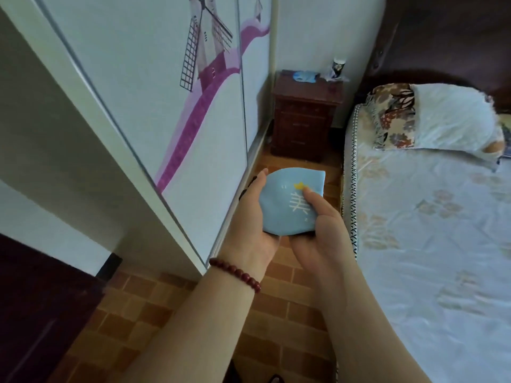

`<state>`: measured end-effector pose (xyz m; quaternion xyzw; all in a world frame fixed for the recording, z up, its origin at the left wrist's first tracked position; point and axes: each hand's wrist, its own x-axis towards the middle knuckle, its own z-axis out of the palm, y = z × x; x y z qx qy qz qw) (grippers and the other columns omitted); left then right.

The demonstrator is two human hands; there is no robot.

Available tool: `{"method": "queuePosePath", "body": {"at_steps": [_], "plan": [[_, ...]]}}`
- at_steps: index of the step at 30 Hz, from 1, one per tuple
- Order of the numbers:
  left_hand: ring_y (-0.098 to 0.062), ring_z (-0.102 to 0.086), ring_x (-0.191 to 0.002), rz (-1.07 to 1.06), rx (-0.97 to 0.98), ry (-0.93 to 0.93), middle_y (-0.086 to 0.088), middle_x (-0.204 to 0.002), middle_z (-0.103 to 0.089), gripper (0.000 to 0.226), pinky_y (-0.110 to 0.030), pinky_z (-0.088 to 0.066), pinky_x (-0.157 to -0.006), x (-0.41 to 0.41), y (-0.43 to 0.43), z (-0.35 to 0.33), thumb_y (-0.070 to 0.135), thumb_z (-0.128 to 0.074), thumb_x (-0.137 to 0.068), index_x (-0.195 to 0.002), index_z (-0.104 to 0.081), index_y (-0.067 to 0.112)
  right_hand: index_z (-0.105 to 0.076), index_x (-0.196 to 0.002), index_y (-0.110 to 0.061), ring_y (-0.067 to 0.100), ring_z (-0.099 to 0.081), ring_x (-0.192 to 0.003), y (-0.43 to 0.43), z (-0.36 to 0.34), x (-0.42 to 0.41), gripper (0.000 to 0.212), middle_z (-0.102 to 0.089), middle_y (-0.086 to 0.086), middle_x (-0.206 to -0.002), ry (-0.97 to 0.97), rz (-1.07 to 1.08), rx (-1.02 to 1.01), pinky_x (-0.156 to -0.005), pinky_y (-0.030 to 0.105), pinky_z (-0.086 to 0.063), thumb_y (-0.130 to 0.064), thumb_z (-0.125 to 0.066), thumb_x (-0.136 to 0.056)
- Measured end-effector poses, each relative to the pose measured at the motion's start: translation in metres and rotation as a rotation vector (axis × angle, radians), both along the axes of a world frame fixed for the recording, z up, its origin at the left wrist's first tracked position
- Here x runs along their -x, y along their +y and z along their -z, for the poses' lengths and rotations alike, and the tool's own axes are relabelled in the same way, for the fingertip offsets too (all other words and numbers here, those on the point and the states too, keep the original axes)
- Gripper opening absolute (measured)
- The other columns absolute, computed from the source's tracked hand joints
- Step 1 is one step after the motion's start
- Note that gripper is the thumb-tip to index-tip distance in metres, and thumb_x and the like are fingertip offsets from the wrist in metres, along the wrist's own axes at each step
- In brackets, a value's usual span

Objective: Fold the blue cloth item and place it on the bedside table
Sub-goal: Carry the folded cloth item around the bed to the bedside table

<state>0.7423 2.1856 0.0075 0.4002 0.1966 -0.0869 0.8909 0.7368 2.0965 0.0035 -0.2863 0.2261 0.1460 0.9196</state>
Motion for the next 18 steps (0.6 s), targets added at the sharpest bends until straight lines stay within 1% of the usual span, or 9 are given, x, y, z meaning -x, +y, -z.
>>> {"method": "queuePosePath", "body": {"at_steps": [2,3,8,10,12,14,16,17,18], "plan": [[-0.020,-0.071,-0.063,0.030,0.000,0.012,-0.008,-0.073,-0.074,0.032,-0.031,-0.058,-0.053,-0.025,-0.005,0.006,0.039,-0.052,-0.091,-0.092,-0.069,0.012,-0.054,-0.126,-0.006,0.030,-0.069,-0.099,-0.005,0.005,-0.023,0.039,-0.068,0.017,-0.116,0.014,0.030,0.017,-0.065,0.038,-0.060,-0.018,-0.060,-0.089],[-0.020,-0.071,-0.061,0.042,0.007,0.020,-0.008,-0.071,-0.075,0.031,-0.031,-0.057,-0.050,-0.038,-0.006,0.008,0.039,-0.053,-0.091,-0.088,-0.069,0.012,-0.055,-0.126,-0.006,0.030,-0.069,-0.098,-0.006,0.007,-0.035,0.039,-0.068,0.017,-0.116,0.022,0.041,0.026,-0.065,0.038,-0.060,-0.019,-0.060,-0.089],[-0.022,-0.071,-0.060,0.080,0.014,0.050,-0.010,-0.070,-0.075,0.031,-0.032,-0.055,-0.045,-0.117,-0.009,0.013,0.037,-0.053,-0.091,-0.087,-0.068,0.010,-0.058,-0.123,-0.006,0.029,-0.071,-0.091,-0.007,0.013,-0.109,0.037,-0.071,0.016,-0.110,0.031,0.117,0.071,-0.061,0.037,-0.060,-0.018,-0.062,-0.087],[-0.022,-0.071,-0.061,0.107,0.018,0.059,-0.009,-0.072,-0.075,0.031,-0.033,-0.057,-0.048,-0.154,-0.008,0.010,0.036,-0.053,-0.091,-0.094,-0.068,0.010,-0.059,-0.120,-0.006,0.027,-0.072,-0.085,-0.005,0.009,-0.143,0.035,-0.072,0.016,-0.105,0.019,0.160,0.079,-0.062,0.037,-0.060,-0.017,-0.061,-0.087],[-0.022,-0.070,-0.060,0.131,0.024,0.070,-0.009,-0.070,-0.074,0.032,-0.033,-0.058,-0.051,-0.190,-0.006,0.003,0.036,-0.051,-0.092,-0.098,-0.067,0.009,-0.060,-0.118,-0.006,0.025,-0.074,-0.075,-0.002,0.004,-0.176,0.033,-0.073,0.015,-0.098,0.004,0.187,0.081,-0.060,0.036,-0.060,-0.016,-0.061,-0.087],[-0.021,-0.070,-0.055,0.156,0.017,0.069,-0.008,-0.064,-0.073,0.033,-0.032,-0.056,-0.046,-0.225,-0.002,-0.003,0.036,-0.050,-0.092,-0.086,-0.070,0.010,-0.061,-0.116,-0.007,0.024,-0.074,-0.071,0.002,-0.001,-0.208,0.032,-0.073,0.015,-0.096,0.006,0.194,0.085,-0.055,0.035,-0.059,-0.017,-0.062,-0.086],[-0.020,-0.069,-0.053,0.179,0.029,0.048,-0.008,-0.063,-0.073,0.041,-0.030,-0.056,-0.044,-0.256,0.001,-0.005,0.036,-0.050,-0.092,-0.068,-0.074,0.013,-0.060,-0.118,-0.007,0.026,-0.073,-0.077,0.006,-0.004,-0.237,0.035,-0.072,0.016,-0.101,0.010,0.207,0.094,-0.054,0.035,-0.059,-0.018,-0.063,-0.085],[-0.020,-0.069,-0.054,0.179,0.040,0.039,-0.008,-0.064,-0.073,0.042,-0.031,-0.056,-0.045,-0.268,0.001,-0.007,0.036,-0.050,-0.092,-0.065,-0.075,0.015,-0.059,-0.120,-0.007,0.028,-0.072,-0.085,0.007,-0.006,-0.250,0.036,-0.071,0.017,-0.106,0.009,0.216,0.095,-0.058,0.036,-0.060,-0.018,-0.062,-0.085],[-0.020,-0.070,-0.056,0.172,0.047,0.034,-0.008,-0.068,-0.074,0.037,-0.032,-0.058,-0.049,-0.280,0.001,-0.008,0.036,-0.051,-0.092,-0.071,-0.075,0.017,-0.058,-0.121,-0.007,0.029,-0.070,-0.091,0.009,-0.007,-0.262,0.037,-0.070,0.017,-0.111,0.009,0.227,0.093,-0.063,0.038,-0.060,-0.018,-0.062,-0.086]]}}
